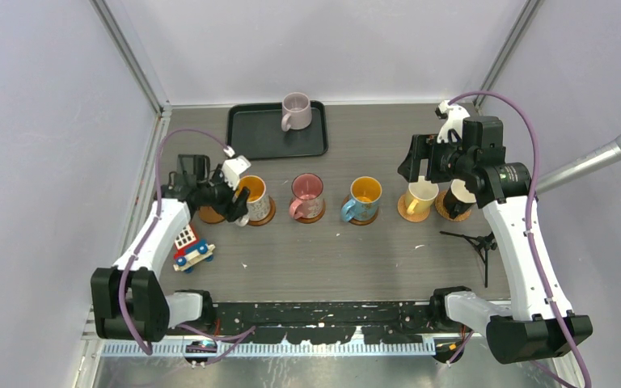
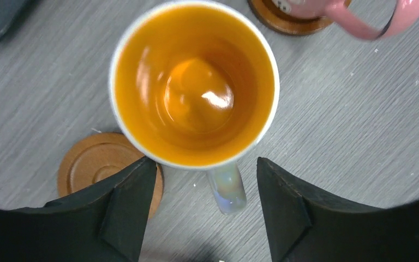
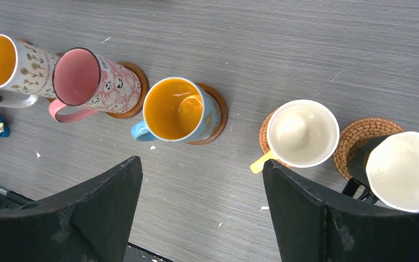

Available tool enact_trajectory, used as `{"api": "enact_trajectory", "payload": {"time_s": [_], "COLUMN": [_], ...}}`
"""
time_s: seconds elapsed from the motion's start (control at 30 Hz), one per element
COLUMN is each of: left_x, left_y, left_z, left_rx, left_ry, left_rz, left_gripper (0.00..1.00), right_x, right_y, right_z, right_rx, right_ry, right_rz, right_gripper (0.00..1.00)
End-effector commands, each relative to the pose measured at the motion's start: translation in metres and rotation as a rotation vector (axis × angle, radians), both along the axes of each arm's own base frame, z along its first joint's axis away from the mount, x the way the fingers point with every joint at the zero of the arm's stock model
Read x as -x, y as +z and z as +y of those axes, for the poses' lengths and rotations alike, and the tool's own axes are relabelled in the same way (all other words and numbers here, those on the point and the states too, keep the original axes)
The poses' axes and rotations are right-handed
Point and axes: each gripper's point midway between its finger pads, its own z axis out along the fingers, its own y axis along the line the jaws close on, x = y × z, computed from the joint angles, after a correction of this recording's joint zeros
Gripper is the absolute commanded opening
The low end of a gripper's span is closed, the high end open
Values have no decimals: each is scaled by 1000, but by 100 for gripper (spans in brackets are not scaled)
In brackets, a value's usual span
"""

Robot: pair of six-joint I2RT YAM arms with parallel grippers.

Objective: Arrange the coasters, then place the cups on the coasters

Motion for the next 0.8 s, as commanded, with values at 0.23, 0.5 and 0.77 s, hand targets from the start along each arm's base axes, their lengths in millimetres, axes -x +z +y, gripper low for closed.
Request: {"api": "enact_trajectory", "payload": {"time_s": [0.23,0.5,0.77], "left_x": [-18,-145,-246], "left_y": [98,102,82], "left_z": [-14,-26,-53], "left_rx": [15,2,13], "left_ry": [-155,79,173], "left_rz": [53,66,21], "left_gripper": [91,89,85], "right_x": [1,-3,-5], "right_y": [26,23,20], "right_z": [-4,-6,-10], "right_rx": [30,38,51], "right_ry": [4,-14,-35], "right_rz": [-72,-59,-48], "right_gripper": [86,86,85]}}
